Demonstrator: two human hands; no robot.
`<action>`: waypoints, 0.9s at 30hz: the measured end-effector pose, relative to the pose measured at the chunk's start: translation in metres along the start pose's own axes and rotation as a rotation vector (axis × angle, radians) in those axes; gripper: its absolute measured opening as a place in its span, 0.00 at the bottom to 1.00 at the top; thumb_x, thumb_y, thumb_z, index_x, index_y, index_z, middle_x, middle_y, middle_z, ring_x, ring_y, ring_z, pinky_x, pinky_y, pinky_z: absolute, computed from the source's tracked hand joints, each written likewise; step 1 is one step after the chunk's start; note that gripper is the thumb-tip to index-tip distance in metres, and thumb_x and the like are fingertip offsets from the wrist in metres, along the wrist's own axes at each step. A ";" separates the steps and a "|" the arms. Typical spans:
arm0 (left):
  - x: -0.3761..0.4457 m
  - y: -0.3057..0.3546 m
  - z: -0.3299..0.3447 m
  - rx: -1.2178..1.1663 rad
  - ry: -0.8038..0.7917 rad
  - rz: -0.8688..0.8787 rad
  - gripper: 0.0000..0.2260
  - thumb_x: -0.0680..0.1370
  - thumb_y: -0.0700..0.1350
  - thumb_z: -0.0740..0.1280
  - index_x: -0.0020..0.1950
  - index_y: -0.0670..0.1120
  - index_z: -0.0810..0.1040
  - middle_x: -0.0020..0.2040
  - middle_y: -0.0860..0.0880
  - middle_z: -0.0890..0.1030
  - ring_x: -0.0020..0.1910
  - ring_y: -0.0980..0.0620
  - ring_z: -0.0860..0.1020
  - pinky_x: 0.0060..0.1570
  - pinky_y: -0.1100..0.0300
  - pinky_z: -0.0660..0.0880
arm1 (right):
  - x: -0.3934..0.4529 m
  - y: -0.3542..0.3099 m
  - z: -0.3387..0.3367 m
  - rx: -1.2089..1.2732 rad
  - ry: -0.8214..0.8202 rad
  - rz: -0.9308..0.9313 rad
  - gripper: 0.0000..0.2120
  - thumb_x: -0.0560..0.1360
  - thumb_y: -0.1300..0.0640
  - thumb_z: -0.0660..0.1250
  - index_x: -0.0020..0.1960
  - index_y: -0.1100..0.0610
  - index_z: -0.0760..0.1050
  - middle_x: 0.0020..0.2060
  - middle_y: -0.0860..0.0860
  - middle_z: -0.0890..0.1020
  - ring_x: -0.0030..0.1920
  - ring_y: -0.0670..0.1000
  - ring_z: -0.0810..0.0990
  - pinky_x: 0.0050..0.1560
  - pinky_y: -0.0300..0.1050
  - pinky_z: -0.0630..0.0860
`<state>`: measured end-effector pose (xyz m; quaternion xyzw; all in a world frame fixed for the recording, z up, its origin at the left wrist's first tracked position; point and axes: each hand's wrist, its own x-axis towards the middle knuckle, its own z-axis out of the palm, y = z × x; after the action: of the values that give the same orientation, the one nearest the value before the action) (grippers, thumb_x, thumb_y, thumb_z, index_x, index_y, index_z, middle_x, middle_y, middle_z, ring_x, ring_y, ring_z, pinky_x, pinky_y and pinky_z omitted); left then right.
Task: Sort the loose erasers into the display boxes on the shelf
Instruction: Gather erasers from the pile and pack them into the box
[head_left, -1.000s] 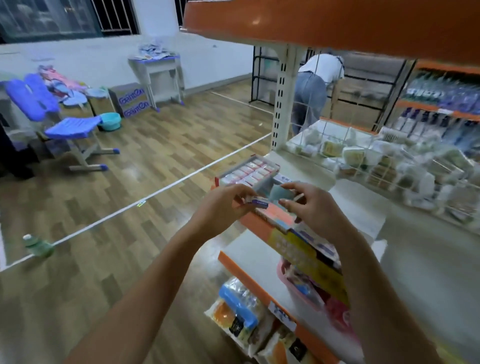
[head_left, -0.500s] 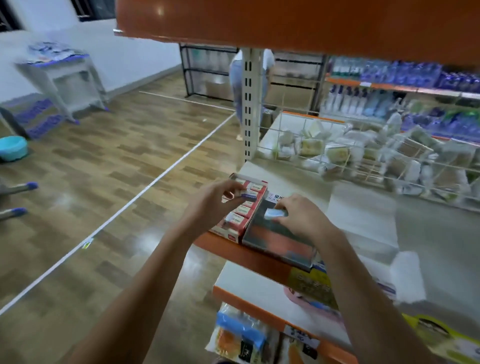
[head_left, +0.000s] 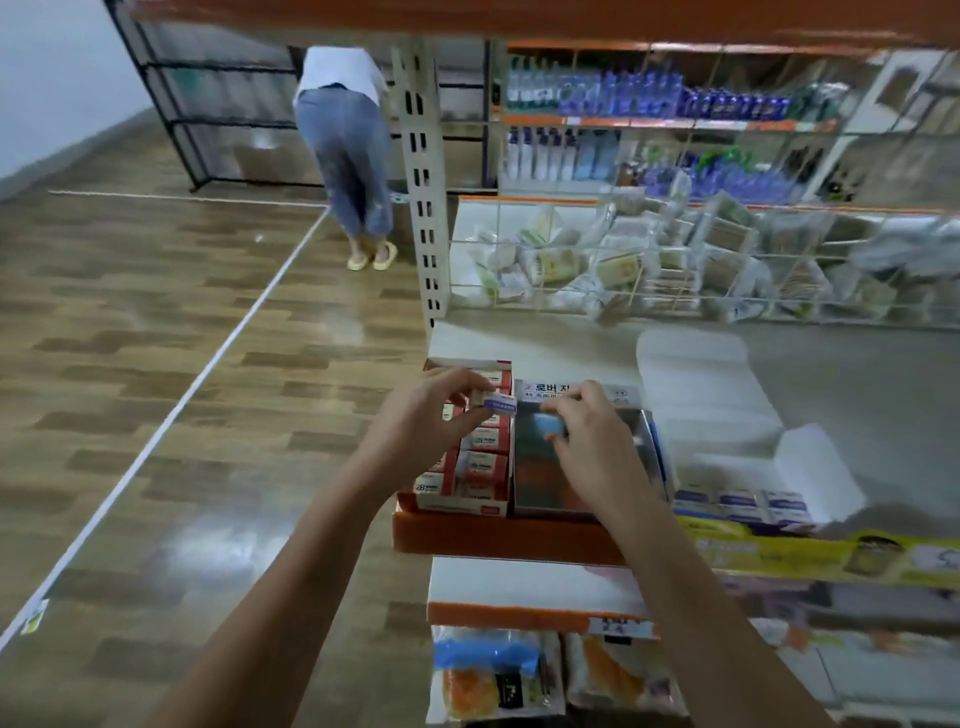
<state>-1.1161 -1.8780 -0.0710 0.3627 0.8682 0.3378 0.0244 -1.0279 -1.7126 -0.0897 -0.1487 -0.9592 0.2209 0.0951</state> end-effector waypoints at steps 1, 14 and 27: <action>0.001 -0.001 0.000 0.006 -0.009 0.007 0.13 0.75 0.47 0.69 0.59 0.51 0.77 0.50 0.58 0.77 0.46 0.62 0.75 0.40 0.74 0.71 | 0.000 -0.001 0.000 0.028 0.005 0.019 0.17 0.75 0.63 0.65 0.64 0.56 0.72 0.59 0.49 0.70 0.50 0.42 0.69 0.53 0.31 0.65; 0.000 -0.016 0.001 -0.038 -0.043 0.077 0.12 0.75 0.46 0.69 0.58 0.50 0.78 0.50 0.56 0.78 0.44 0.64 0.75 0.43 0.69 0.70 | 0.001 -0.001 0.008 0.135 0.097 0.140 0.14 0.73 0.60 0.69 0.59 0.57 0.77 0.56 0.50 0.74 0.48 0.42 0.72 0.52 0.32 0.69; 0.002 -0.010 0.001 -0.007 -0.072 0.063 0.12 0.75 0.47 0.69 0.58 0.51 0.78 0.50 0.56 0.78 0.45 0.60 0.75 0.44 0.63 0.72 | 0.002 0.001 0.006 0.064 -0.008 0.109 0.15 0.75 0.54 0.67 0.61 0.55 0.76 0.58 0.50 0.75 0.56 0.47 0.73 0.53 0.34 0.63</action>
<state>-1.1232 -1.8814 -0.0772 0.4015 0.8537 0.3284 0.0463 -1.0307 -1.7137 -0.0950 -0.1965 -0.9425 0.2572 0.0838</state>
